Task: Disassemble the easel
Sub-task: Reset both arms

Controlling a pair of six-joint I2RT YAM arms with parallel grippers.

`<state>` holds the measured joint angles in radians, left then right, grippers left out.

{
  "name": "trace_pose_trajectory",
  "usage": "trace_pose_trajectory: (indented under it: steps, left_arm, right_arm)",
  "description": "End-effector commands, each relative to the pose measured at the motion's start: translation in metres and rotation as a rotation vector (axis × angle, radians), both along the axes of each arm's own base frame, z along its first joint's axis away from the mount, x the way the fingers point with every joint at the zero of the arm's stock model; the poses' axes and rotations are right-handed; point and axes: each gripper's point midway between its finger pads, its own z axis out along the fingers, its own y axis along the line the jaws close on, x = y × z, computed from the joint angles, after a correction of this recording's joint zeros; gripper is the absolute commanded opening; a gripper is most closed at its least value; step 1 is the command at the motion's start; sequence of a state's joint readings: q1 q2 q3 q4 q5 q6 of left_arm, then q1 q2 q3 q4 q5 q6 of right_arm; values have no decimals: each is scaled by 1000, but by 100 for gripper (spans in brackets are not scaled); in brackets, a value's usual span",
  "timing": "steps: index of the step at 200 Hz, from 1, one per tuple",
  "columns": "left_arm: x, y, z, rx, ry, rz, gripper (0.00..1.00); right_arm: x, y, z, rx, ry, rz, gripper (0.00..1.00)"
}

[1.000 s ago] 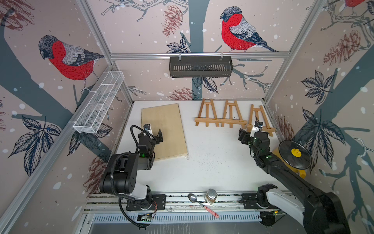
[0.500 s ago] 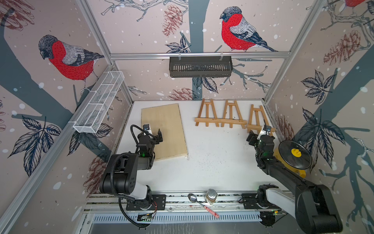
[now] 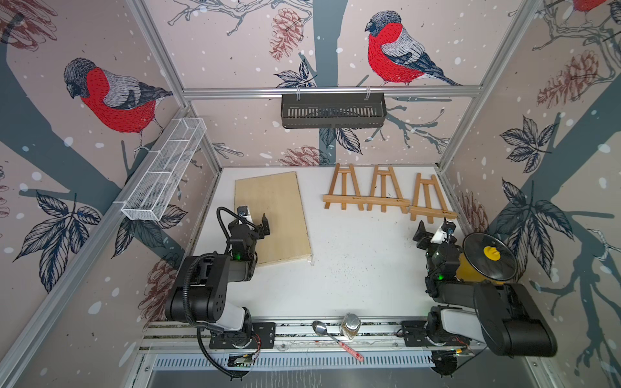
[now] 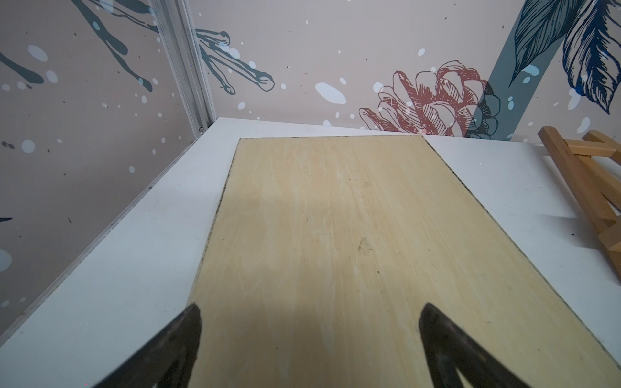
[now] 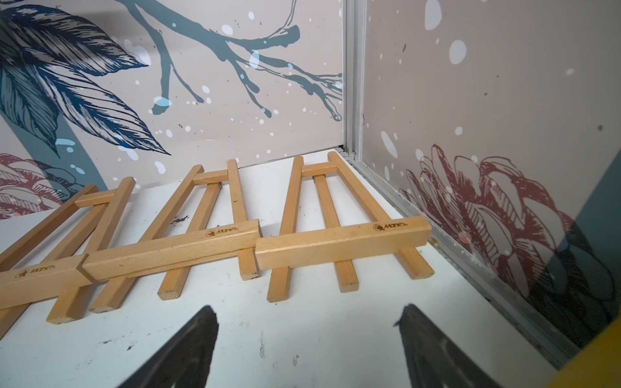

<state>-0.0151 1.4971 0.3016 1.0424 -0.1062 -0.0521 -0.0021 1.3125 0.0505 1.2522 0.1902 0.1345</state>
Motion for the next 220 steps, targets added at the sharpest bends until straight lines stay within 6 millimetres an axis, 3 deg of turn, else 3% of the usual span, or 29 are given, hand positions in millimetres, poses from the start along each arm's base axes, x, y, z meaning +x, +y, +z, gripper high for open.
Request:
trace_pose_trajectory:
  steps: [1, 19, 43, 59, 78, 92, 220]
  left_arm:
    - [1, 0, 6, 3, -26, 1, 99]
    - [1, 0, 7, 3, -27, 0, 99]
    - [1, 0, 7, 2, -27, 1, 99]
    - [1, 0, 6, 2, -26, 0, 99]
    - [1, 0, 7, 3, -29, 1, 99]
    - [1, 0, 7, 2, -29, 0, 99]
    - [1, 0, 7, 3, -28, 0, 99]
  right_arm:
    - [7, 18, 18, -60, -97, 103, 86]
    - [6, 35, 19, -120, -132, 172, 87]
    - [8, 36, 16, -134, -101, 159, 88]
    - [23, 36, 4, -126, -20, 159, 89]
    - [53, 18, -10, -49, 79, 103, 93]
    - [52, 17, -9, -38, 72, 121, 100]
    - [48, 18, -7, -64, 70, 87, 100]
